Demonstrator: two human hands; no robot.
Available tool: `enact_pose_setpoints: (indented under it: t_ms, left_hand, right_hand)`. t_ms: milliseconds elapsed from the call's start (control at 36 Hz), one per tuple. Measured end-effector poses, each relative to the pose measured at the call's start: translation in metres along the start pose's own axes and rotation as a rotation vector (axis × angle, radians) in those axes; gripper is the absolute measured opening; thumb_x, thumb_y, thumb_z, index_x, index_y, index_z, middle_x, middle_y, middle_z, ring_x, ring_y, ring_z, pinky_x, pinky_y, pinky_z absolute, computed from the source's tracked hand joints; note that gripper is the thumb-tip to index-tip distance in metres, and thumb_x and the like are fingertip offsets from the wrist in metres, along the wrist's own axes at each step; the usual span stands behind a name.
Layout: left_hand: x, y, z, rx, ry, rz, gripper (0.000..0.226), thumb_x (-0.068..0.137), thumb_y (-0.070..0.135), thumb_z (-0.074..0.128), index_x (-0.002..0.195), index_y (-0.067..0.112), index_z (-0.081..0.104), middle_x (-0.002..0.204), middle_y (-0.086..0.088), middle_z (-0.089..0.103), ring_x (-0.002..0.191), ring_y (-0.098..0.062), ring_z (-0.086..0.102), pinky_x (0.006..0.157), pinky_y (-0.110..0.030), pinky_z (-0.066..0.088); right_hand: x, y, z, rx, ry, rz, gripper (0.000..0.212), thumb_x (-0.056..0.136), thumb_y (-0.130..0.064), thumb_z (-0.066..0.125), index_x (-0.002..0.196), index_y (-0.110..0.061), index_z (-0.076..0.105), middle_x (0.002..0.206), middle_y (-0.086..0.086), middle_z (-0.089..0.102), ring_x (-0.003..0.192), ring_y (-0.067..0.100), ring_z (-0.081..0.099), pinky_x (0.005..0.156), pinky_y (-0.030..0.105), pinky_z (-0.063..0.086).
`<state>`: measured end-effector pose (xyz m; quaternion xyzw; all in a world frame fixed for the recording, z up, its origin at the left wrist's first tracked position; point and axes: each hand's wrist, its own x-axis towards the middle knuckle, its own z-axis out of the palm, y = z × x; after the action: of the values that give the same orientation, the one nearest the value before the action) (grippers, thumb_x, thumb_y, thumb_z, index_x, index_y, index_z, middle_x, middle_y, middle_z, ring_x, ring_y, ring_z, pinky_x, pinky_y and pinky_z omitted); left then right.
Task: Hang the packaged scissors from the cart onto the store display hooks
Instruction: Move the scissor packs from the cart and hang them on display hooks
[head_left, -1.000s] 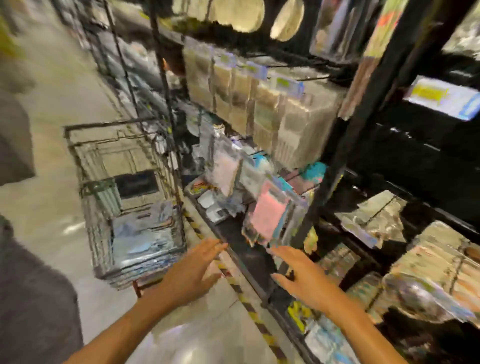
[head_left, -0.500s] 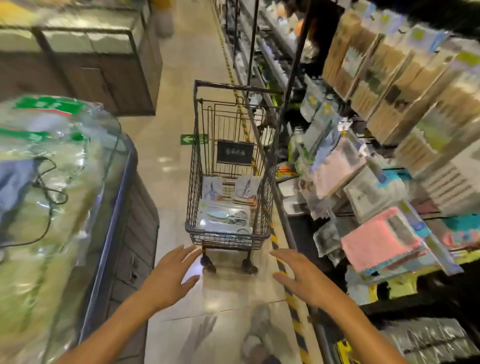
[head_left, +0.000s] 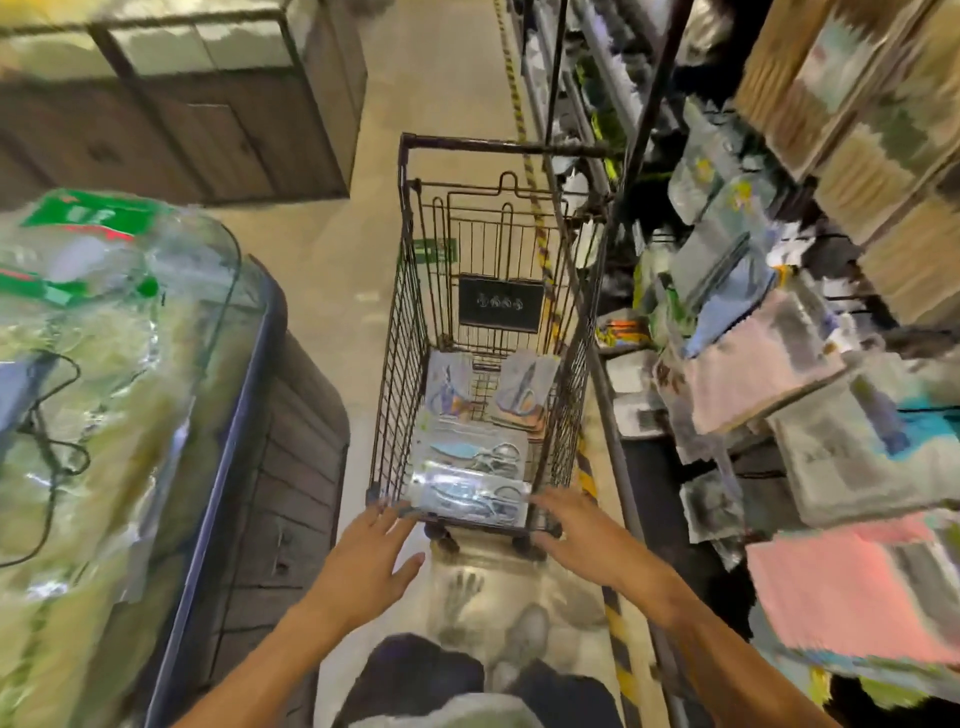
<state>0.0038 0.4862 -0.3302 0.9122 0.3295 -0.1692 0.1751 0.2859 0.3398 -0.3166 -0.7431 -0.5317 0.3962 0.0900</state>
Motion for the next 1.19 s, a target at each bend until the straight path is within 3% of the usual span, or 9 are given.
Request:
enact_pose_setpoints:
  t_ms: [111,222,361,444,611,750,861,917,1194]
  left_hand:
    - [0.031,0.004,0.012,-0.014,-0.071,-0.007,0.071,0.102,0.062,0.024,0.14,0.015,0.06,0.14,-0.008,0.062,0.129,-0.037,0.059,0.105,-0.051,0.048]
    - [0.06,0.003,0.016,-0.042,-0.119,-0.012,0.069,0.099,0.061,0.028,0.139,0.015,0.061,0.141,-0.008,0.062,0.131,-0.036,0.057,0.107,-0.051,0.045]
    - [0.103,-0.005,0.013,-0.141,-0.181,-0.041,0.095,0.081,0.069,0.008,0.159,0.02,0.031,0.165,-0.005,0.029,0.155,-0.031,0.018,0.124,-0.037,0.005]
    - [0.129,-0.015,0.017,-0.154,-0.228,-0.045,0.101,0.076,0.07,0.001,0.16,0.022,0.026,0.167,-0.004,0.025,0.156,-0.028,0.012,0.123,-0.032,-0.003]
    - [0.177,-0.037,0.033,-0.203,-0.295,-0.044,0.105,0.07,0.068,-0.004,0.161,0.022,0.023,0.168,-0.003,0.022,0.157,-0.026,0.01,0.125,-0.034,0.0]
    - [0.208,-0.058,0.053,-0.256,-0.328,-0.05,0.095,0.08,0.065,0.005,0.159,0.018,0.027,0.166,-0.009,0.027,0.155,-0.03,0.015,0.126,-0.036,0.003]
    - [0.236,-0.072,0.075,-0.227,-0.339,-0.061,0.103,0.074,0.063,-0.004,0.158,0.016,0.031,0.164,-0.01,0.03,0.155,-0.027,0.019,0.124,-0.029,-0.004]
    - [0.25,-0.079,0.092,-0.185,-0.375,-0.072,0.102,0.073,0.062,-0.006,0.159,0.018,0.029,0.165,-0.007,0.028,0.156,-0.026,0.016,0.125,-0.031,-0.002]
    - [0.287,-0.098,0.177,-0.187,-0.465,-0.159,0.093,0.078,0.067,0.003,0.159,0.026,0.023,0.167,-0.003,0.023,0.156,-0.024,0.013,0.128,-0.037,0.007]
  right_hand:
    - [0.031,0.006,-0.004,0.036,-0.018,-0.012,0.054,0.1,-0.037,0.058,0.15,-0.021,0.045,0.153,-0.001,0.046,0.141,0.017,0.042,0.105,0.014,0.026]
    - [0.059,0.014,-0.004,0.078,-0.058,0.033,0.053,0.101,-0.037,0.057,0.15,-0.025,0.043,0.157,-0.005,0.04,0.145,0.017,0.035,0.112,0.023,0.026]
    - [0.09,0.02,-0.007,0.05,-0.104,0.058,0.052,0.101,-0.032,0.057,0.15,-0.02,0.042,0.155,-0.002,0.042,0.141,0.017,0.041,0.104,0.014,0.027]
    - [0.11,0.026,-0.005,0.075,-0.144,0.136,0.053,0.099,-0.029,0.062,0.149,-0.022,0.045,0.15,0.004,0.049,0.132,0.022,0.051,0.107,0.026,0.036]
    - [0.158,0.038,0.009,0.069,-0.185,0.216,0.051,0.098,-0.027,0.063,0.146,-0.02,0.049,0.146,0.003,0.051,0.134,0.022,0.049,0.107,0.021,0.032]
    - [0.2,0.057,0.033,0.152,-0.176,0.254,0.051,0.095,-0.021,0.067,0.143,-0.016,0.051,0.137,-0.001,0.053,0.126,0.008,0.046,0.093,0.0,0.022]
    - [0.251,0.071,0.062,0.199,-0.231,0.296,0.049,0.098,-0.012,0.06,0.145,-0.01,0.047,0.139,0.007,0.052,0.133,0.028,0.051,0.104,0.028,0.044]
    - [0.275,0.078,0.08,0.166,-0.26,0.301,0.054,0.096,-0.017,0.058,0.148,-0.015,0.044,0.147,0.007,0.048,0.137,0.029,0.046,0.113,0.039,0.04]
    - [0.338,0.121,0.175,0.058,-0.075,0.178,0.071,0.086,-0.043,0.068,0.149,-0.027,0.041,0.144,0.0,0.054,0.13,0.022,0.051,0.107,0.038,0.046]
